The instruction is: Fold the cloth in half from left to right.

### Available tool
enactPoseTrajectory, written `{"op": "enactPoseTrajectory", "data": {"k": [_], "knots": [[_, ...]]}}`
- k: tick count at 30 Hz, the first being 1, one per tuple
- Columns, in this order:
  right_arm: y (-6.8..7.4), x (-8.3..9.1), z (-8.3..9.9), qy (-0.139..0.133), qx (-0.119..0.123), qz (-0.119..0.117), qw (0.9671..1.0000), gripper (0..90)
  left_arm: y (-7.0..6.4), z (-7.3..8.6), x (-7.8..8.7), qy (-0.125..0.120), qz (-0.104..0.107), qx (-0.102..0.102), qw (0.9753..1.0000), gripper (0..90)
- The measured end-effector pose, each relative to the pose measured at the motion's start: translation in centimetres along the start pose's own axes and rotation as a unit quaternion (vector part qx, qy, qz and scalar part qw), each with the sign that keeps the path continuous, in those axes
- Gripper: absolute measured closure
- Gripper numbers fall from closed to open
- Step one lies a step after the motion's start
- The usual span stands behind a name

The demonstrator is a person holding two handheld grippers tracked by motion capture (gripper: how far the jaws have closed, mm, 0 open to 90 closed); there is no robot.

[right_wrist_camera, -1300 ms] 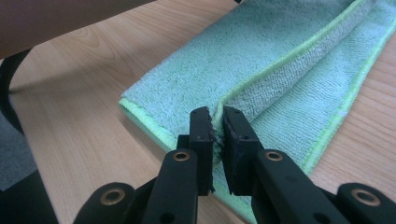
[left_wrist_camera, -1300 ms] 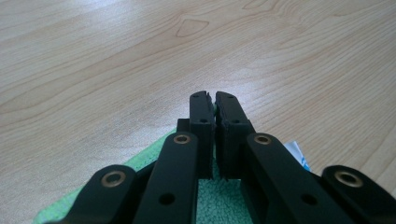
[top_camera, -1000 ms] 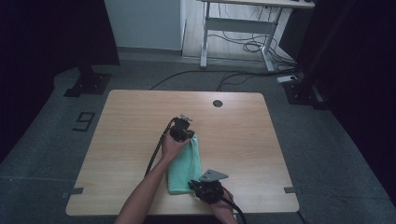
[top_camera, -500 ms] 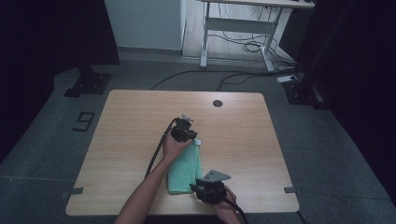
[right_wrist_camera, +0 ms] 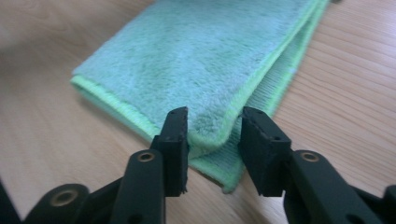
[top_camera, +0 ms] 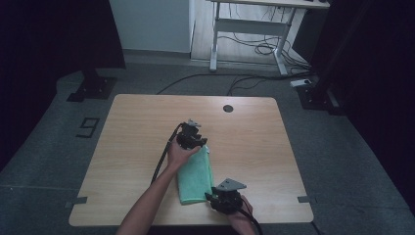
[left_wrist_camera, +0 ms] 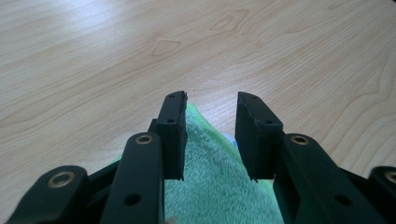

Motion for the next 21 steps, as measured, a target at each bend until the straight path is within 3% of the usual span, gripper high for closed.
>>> {"op": "enactPoseTrajectory", "data": {"k": [4,11,18,21], "knots": [[-0.7,0.3,0.2,0.000,-0.004,0.018,0.9998,58.4,0.2,0.4,0.9,-0.001,0.000,0.001,1.0000,64.0],[-1.0,0.5,0.1,-0.002,0.002,0.026,0.9997,57.0,0.4,1.2,3.0,-0.002,0.002,-0.012,0.9999,63.1],[-0.1,-0.1,-2.2,-0.022,0.018,0.004,0.9996,57.6,1.7,3.1,4.8,0.017,-0.015,-0.027,0.9994,62.8],[0.5,-1.0,-3.0,-0.024,0.033,-0.008,0.9991,57.8,2.5,3.9,4.9,0.020,-0.017,-0.018,0.9995,62.6]]}}
Point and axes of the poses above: each handheld gripper's, and its own axes: x roughly backward along the jaws, z roughly out of its underside, y roughly to its left, the point moved 7 cm from there along -x, roughly forward along the jaws, and after that the axes turned 9 degrees about -y, right-handed, at the moved point
